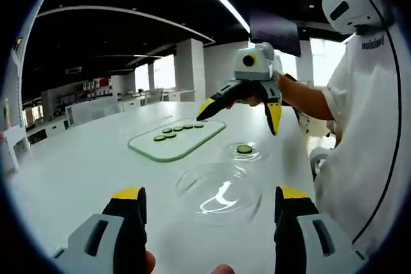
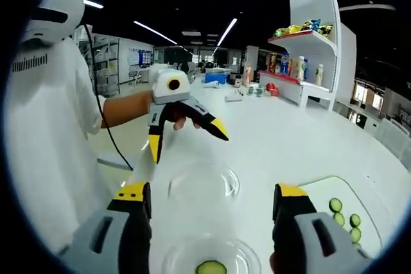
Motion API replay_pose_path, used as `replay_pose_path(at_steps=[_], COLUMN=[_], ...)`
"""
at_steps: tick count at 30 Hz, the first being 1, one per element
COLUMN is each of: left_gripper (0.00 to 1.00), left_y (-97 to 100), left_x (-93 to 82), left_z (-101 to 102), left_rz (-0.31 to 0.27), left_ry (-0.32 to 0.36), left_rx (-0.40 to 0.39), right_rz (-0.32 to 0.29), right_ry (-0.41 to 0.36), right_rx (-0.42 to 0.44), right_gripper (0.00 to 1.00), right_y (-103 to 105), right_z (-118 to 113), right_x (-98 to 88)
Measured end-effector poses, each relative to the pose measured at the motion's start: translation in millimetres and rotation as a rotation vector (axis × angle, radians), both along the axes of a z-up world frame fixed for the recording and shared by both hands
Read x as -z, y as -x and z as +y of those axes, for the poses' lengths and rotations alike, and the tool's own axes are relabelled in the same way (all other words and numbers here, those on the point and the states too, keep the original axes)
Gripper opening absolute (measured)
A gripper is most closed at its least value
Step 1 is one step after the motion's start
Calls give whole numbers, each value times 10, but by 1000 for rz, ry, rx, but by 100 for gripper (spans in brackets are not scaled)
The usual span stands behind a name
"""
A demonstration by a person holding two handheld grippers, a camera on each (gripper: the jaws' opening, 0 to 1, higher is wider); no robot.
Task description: Open the petri dish lid, add cucumber slices into the petri dish, and close the lid
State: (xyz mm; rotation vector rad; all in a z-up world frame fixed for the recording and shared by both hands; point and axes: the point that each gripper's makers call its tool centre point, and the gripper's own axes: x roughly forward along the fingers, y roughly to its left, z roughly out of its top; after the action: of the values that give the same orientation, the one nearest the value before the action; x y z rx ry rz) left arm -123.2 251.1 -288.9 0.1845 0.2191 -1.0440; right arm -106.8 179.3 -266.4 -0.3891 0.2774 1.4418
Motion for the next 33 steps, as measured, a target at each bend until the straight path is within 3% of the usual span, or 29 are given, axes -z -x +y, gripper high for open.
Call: replay_pose_path(at_steps=[7, 33], left_gripper=[82, 80], left_y=[9, -62], left_x=[72, 306], left_z=[-81, -185], left_rz=[9, 67], left_ry=[-25, -54], left_rx=[43, 89], right_rz=[15, 39], right_ry=[44, 197], right_rx=[-39, -160], right_gripper=[78, 81], right_y=[-13, 40], right_z=[107, 381], right_x=[151, 619])
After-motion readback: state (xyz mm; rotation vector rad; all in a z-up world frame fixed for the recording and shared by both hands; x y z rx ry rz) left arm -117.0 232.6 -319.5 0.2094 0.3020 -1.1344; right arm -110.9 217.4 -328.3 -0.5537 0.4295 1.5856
